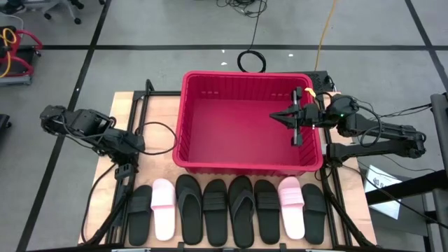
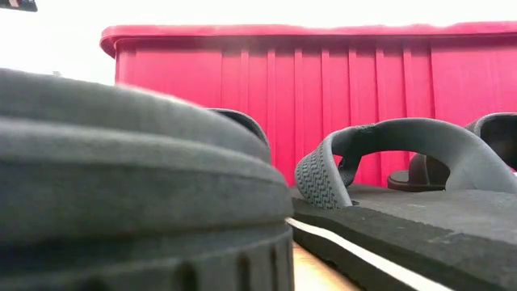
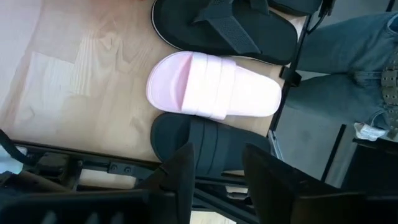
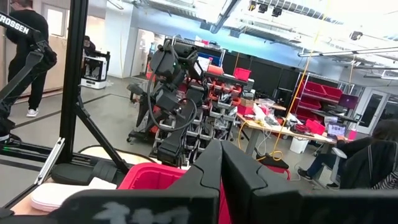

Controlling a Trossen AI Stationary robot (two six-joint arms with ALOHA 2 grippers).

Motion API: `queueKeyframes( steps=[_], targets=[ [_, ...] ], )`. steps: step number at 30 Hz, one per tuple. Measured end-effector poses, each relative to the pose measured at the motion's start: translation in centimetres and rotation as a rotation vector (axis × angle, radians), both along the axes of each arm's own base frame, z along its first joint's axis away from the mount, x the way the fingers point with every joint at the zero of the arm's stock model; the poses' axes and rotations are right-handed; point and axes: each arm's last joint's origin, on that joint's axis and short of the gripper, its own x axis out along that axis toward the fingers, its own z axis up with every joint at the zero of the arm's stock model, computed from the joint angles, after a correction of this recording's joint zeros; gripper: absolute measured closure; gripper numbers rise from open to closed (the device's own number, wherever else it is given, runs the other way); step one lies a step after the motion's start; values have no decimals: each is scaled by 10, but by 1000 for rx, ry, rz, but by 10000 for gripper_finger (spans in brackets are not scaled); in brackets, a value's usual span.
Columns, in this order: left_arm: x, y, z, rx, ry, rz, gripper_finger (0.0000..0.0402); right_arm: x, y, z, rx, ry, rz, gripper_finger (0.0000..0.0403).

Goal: Pick and place slides into bin
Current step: Put the black slide into the red bin

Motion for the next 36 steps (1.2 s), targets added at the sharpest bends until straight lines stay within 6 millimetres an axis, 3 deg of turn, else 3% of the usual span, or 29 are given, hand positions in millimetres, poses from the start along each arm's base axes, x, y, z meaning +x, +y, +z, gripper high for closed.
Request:
queueKeyframes(
  steps=[20, 29, 36],
  targets=[
    [6, -2, -1, 54, -142, -209, 270, 0, 0, -1, 2, 14, 3, 403],
    [21, -18, -44, -16, -87, -244, 270, 1, 0, -4, 8, 45, 3, 403],
    [19, -27, -77, -48, 24, -270, 270, 1, 0, -4, 8, 45, 3, 403]
  ],
)
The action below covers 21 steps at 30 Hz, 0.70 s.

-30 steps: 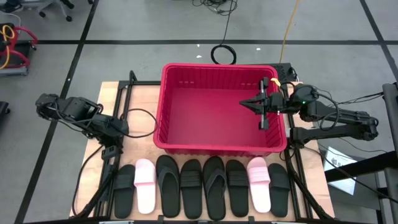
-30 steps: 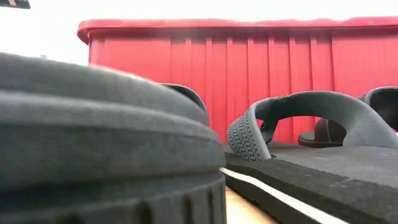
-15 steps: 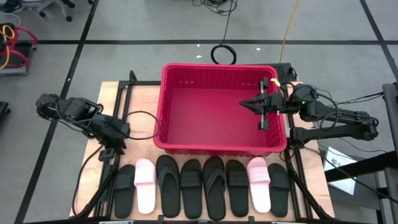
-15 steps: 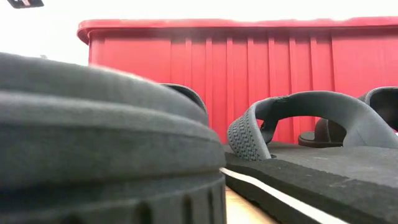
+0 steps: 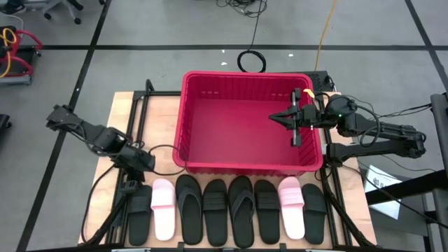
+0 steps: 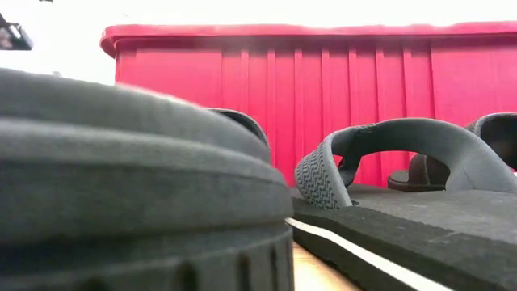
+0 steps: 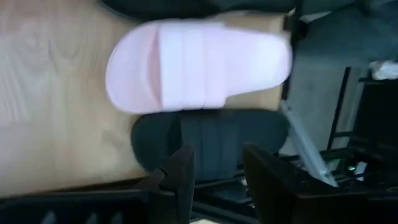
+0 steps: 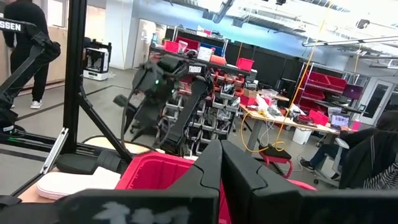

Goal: Pick and place slides into bin
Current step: Put the black slide into the red bin

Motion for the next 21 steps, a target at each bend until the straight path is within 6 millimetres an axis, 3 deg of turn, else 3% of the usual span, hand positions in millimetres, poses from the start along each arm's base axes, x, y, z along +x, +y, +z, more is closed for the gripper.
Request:
queueKeyframes(
  steps=[21],
  targets=[
    [-2, -14, -76, -58, 54, -102, 270, 0, 0, 0, 0, 1, 0, 403]
  ],
)
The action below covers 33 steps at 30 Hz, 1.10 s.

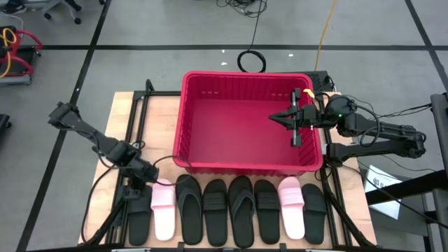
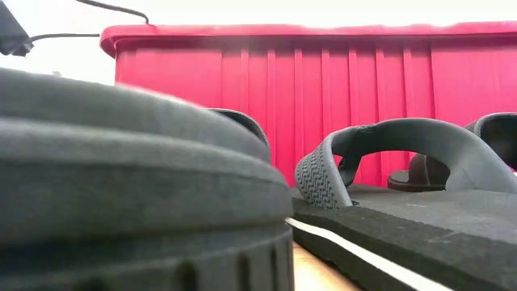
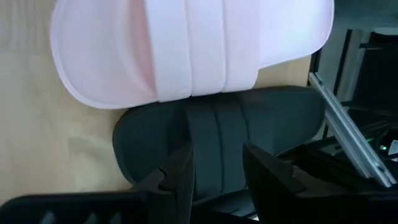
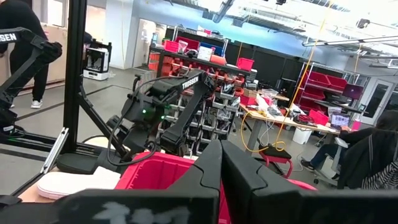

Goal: Pick and place slides into bin
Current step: Put the black slide into the red bin

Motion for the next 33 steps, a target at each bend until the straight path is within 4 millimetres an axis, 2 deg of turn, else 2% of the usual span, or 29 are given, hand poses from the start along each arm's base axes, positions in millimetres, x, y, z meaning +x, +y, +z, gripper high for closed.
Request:
queueKeyframes(
  steps=[16, 28, 33],
  targets=[
    [-3, -1, -43, -121, 40, 19, 270, 0, 0, 0, 0, 1, 0, 403],
    [-3, -1, -44, -114, 67, 67, 270, 0, 0, -2, 4, 19, 0, 403],
    [-5, 2, -47, -39, 85, 126, 270, 0, 0, -3, 5, 27, 0, 403]
  ],
)
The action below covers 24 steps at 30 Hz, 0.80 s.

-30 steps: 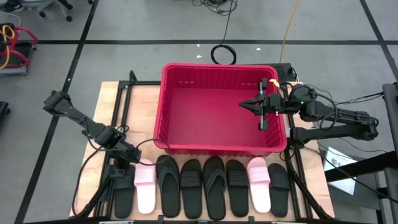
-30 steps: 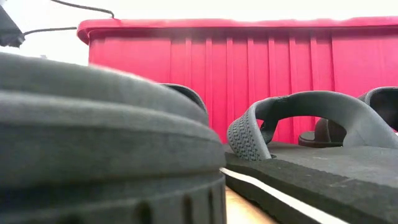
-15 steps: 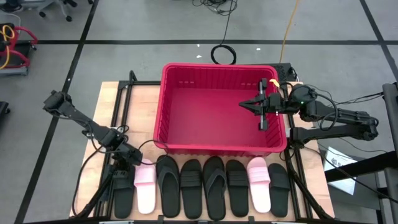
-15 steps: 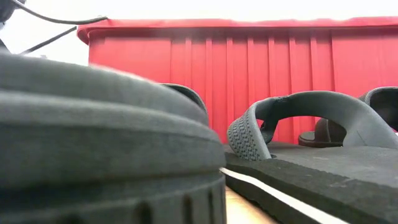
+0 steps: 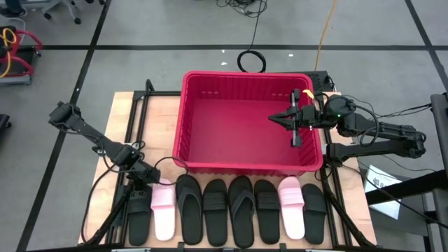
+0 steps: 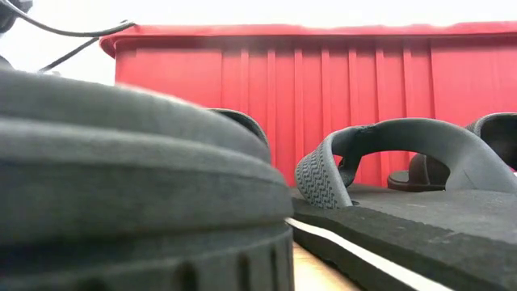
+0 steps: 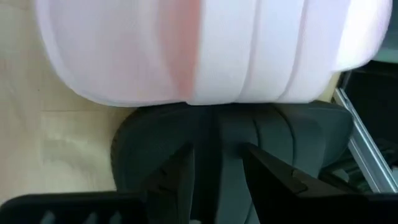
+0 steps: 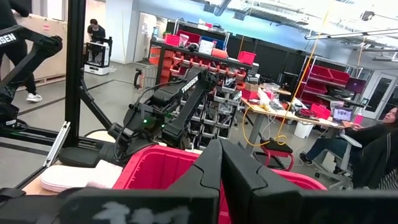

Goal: Pick and place slides into bin
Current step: Put the black slide into the red bin

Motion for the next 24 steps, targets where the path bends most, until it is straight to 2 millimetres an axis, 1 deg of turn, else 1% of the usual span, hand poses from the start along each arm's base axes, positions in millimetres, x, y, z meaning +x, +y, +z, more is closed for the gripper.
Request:
queueKeyframes(
  steps=[24],
  targets=[
    [2, -2, 1, -28, 2, 26, 270, 0, 0, -1, 2, 9, 0, 403]
  ],
)
